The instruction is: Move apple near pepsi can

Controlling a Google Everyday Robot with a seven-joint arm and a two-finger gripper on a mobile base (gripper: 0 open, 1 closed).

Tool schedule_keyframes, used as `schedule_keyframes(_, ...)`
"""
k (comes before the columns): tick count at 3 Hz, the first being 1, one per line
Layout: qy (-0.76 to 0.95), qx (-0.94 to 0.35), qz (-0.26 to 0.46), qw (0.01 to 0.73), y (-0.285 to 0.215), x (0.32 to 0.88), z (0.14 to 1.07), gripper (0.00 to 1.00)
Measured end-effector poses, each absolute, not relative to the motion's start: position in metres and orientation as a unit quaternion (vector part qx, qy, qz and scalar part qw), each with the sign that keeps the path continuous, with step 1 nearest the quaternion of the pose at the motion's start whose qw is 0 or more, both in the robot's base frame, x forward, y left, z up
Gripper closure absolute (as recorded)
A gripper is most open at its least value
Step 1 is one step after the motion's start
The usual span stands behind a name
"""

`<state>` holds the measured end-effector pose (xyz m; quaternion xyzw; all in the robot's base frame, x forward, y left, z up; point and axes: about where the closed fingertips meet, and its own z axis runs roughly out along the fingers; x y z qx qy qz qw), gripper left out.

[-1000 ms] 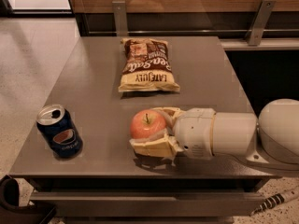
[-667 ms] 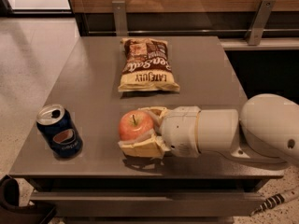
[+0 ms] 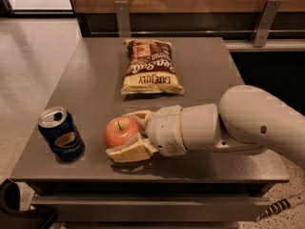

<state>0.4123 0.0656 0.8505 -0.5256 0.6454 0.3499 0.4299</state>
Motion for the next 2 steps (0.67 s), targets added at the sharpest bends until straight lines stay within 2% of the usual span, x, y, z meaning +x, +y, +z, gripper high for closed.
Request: schedule_keyframes(2, 0.640, -0.517, 0.422, 0.380, 0.0791, 0.4187, 0.8364, 0.97)
